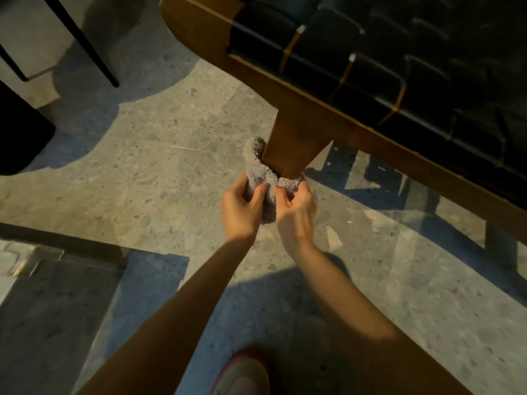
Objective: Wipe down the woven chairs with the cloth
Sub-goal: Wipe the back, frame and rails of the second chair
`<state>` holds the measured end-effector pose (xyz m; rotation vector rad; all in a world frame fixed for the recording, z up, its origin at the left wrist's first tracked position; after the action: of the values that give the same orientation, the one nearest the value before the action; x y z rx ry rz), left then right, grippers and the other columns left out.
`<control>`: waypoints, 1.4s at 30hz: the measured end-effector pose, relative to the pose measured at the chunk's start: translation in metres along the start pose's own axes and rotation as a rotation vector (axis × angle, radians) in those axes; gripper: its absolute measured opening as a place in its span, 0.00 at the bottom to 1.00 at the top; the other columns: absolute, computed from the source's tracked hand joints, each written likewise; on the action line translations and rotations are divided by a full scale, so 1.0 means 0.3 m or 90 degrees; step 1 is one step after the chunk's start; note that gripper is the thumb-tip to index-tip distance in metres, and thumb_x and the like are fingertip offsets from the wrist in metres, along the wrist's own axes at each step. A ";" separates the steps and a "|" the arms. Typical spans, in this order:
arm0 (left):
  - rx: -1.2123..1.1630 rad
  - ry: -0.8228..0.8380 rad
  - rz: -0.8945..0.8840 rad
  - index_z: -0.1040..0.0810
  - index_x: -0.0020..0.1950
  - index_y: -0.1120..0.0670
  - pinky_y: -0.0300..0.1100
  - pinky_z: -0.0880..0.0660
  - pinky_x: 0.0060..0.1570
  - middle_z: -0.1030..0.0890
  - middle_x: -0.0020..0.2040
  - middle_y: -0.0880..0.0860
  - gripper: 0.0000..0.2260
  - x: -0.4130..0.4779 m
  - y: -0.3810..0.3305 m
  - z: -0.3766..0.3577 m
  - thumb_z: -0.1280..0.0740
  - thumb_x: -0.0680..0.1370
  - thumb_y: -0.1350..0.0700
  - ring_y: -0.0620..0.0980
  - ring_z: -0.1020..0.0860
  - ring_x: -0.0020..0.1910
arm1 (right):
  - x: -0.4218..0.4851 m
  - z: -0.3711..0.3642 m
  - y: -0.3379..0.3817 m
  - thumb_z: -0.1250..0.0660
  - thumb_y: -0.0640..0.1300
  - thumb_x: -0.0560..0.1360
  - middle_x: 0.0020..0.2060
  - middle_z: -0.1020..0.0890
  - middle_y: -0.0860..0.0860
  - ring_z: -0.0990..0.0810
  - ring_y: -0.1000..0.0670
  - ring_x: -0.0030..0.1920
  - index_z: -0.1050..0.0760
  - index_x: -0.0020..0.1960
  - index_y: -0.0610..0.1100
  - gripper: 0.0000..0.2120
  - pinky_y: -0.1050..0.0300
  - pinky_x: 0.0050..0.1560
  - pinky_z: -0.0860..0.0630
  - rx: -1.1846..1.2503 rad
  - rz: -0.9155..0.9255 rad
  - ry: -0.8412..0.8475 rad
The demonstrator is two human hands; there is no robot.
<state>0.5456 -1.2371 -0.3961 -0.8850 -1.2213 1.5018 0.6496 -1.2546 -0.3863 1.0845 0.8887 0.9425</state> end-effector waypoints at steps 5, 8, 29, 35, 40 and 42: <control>-0.133 -0.120 -0.068 0.29 0.31 0.47 0.33 0.37 0.28 0.31 0.25 0.41 0.16 -0.086 -0.204 -0.016 0.29 0.74 0.62 0.38 0.35 0.27 | -0.034 0.112 0.126 0.37 0.42 0.78 0.56 0.23 0.46 0.24 0.60 0.47 0.29 0.66 0.40 0.17 0.75 0.45 0.28 0.063 0.025 -0.105; -0.137 -0.141 -0.035 0.20 0.42 0.52 0.35 0.27 0.38 0.19 0.38 0.45 0.04 -0.146 -0.284 -0.013 0.27 0.72 0.59 0.39 0.22 0.37 | -0.093 0.209 0.197 0.36 0.38 0.77 0.52 0.19 0.46 0.20 0.55 0.48 0.24 0.61 0.40 0.13 0.71 0.46 0.24 0.216 0.071 -0.108; -0.392 0.265 0.545 0.26 0.62 0.55 0.47 0.20 0.50 0.24 0.61 0.58 0.24 -0.371 -0.300 -0.142 0.27 0.69 0.49 0.57 0.24 0.59 | -0.230 0.456 0.113 0.41 0.41 0.81 0.65 0.26 0.42 0.24 0.45 0.63 0.38 0.73 0.45 0.21 0.49 0.61 0.25 0.786 -0.396 -0.080; -0.484 0.229 0.360 0.34 0.71 0.63 0.46 0.26 0.61 0.26 0.66 0.61 0.20 -0.307 -0.374 -0.178 0.39 0.79 0.63 0.56 0.26 0.65 | -0.225 0.426 0.148 0.40 0.31 0.76 0.59 0.22 0.39 0.23 0.44 0.61 0.29 0.62 0.36 0.15 0.56 0.62 0.26 0.856 -0.350 -0.021; -0.530 0.320 0.310 0.32 0.68 0.62 0.44 0.26 0.61 0.24 0.61 0.60 0.17 -0.266 -0.447 -0.174 0.40 0.79 0.62 0.53 0.24 0.61 | -0.220 0.408 0.196 0.35 0.29 0.70 0.55 0.19 0.38 0.19 0.44 0.57 0.28 0.59 0.34 0.17 0.52 0.61 0.25 0.955 -0.318 0.055; -0.530 0.339 0.296 0.31 0.67 0.61 0.44 0.27 0.63 0.24 0.61 0.59 0.16 -0.266 -0.463 -0.179 0.41 0.79 0.63 0.53 0.25 0.62 | -0.218 0.415 0.200 0.35 0.30 0.70 0.56 0.20 0.38 0.20 0.43 0.58 0.29 0.62 0.34 0.20 0.50 0.63 0.26 0.974 -0.318 0.058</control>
<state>0.6495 -1.2960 -0.2766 -2.0831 -1.2717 0.9308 0.7314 -1.3424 -0.2917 1.8983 1.9269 -0.3048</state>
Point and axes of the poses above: each hand's wrist, its own x-axis towards the middle knuckle, its own z-axis out of the back of the hand, y = z × x, the point moved 4 cm from there along x, towards the middle knuckle
